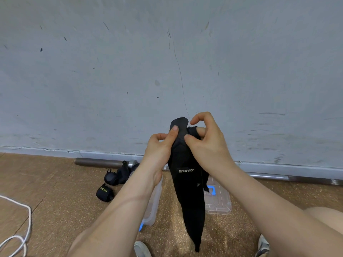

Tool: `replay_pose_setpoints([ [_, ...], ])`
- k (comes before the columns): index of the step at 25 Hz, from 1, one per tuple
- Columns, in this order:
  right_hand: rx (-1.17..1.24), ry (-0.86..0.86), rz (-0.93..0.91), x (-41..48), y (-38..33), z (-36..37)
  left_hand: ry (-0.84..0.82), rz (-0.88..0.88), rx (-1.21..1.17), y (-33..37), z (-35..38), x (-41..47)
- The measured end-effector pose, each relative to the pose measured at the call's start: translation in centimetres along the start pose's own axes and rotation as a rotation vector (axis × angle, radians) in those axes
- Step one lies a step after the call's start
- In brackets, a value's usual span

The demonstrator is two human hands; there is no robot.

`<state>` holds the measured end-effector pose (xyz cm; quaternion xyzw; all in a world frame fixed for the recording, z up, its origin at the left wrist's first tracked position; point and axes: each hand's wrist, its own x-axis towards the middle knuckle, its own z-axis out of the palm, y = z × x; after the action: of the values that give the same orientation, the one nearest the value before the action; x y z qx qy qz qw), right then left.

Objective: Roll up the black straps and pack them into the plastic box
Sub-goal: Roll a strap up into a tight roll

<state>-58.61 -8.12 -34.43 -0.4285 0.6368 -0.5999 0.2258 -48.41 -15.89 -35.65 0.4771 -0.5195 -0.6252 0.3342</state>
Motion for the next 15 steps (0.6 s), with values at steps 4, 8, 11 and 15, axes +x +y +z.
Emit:
replay_pose_setpoints([
  [4,-0.019,0.002,0.092,0.3,0.2,0.7,0.061,0.061,-0.155,0.2,0.7,-0.8],
  [8,-0.063,-0.010,0.147,0.8,0.6,0.7,0.147,0.208,-0.184,-0.1,1.0,-0.8],
  [11,-0.450,0.023,-0.193,0.5,0.6,0.7,0.210,0.367,-0.009,-0.1,1.3,-0.6],
  [15,-0.501,0.080,-0.364,0.2,0.1,0.8,0.200,0.432,0.018,0.0,1.3,-0.8],
])
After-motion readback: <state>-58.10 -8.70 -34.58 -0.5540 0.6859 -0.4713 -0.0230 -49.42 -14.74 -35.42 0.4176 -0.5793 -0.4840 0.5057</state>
